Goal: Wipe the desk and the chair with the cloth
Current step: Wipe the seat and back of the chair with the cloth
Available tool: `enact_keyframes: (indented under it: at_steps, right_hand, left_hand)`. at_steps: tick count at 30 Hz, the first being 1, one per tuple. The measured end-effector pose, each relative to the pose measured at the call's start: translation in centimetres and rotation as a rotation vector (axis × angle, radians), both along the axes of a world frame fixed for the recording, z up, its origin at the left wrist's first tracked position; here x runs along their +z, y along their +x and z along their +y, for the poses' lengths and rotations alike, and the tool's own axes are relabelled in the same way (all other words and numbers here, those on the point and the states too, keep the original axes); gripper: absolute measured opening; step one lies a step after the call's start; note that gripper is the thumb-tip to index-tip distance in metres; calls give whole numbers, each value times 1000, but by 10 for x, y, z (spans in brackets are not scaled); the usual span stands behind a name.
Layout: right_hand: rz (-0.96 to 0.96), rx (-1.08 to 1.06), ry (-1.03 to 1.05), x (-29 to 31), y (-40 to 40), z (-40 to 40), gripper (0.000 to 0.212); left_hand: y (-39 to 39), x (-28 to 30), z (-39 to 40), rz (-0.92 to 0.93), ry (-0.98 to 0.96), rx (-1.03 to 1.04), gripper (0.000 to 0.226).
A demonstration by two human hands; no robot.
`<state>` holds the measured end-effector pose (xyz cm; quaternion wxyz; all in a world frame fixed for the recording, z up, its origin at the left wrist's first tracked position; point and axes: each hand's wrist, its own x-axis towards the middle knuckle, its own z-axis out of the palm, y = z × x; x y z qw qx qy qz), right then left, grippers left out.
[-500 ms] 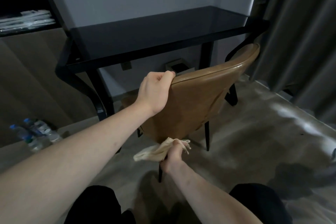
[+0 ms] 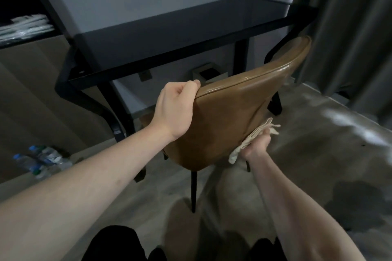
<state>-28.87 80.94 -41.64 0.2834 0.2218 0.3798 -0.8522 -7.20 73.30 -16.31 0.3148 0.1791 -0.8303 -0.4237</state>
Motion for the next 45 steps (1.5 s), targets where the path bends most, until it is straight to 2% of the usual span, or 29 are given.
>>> enact_keyframes:
  at_steps: [2,6,10,12,15,17,20,23,26,29,34,37,38,39,42,43,45]
  right_hand:
    - [35,2,-22,31,12,9,78]
    - [106,32,-23,27,19,11,91]
    - [46,22,-52,55,41,19,72]
    - [84,18,-22,68,50,22,64]
    - [146,-6,-20,92,68,26,63]
    - [252,-12,0,103,75,30,68]
    - [525,-120,123,122,73,37,61]
    - [707,-209,129,141,60,46,68]
    - [704,-216,69,149,42,51,68]
    - [678,-118,1,145,14,53,78]
    - [593,-75,155,131,9,37,73]
    - [531,-25,219,106,8,29,104]
    - [505,-18,208,99,4,28,109]
    - [476,4,201,100,5,28,106]
    - [481,8,224,123,19,32,72]
    - [508,3,233,130,23,33,70]
    - [574,-2,262,145,37,39,80]
  left_hand:
    - [-1,-1,1,4,-15,13,59]
    - [1,1,3,-2,-20,30,63]
    - [2,3,7,-13,-22,53,63]
    - [3,4,8,-20,-19,61,65]
    - [4,4,7,-36,-20,77,61]
    - [3,3,6,-34,-29,89,62]
    - [2,1,5,-11,-27,84,62]
    - [1,0,3,10,-18,58,63]
    - [0,0,2,31,-14,26,59]
    - [0,0,3,34,-15,9,55]
    - [0,1,4,20,-18,9,54]
    - [0,2,5,24,-30,18,56]
    - [0,3,6,27,-31,19,57]
    - [0,3,5,28,-33,19,58]
    - [0,3,5,19,-25,23,61]
    - [0,4,6,16,-24,26,60]
    - [1,4,6,11,-18,26,59]
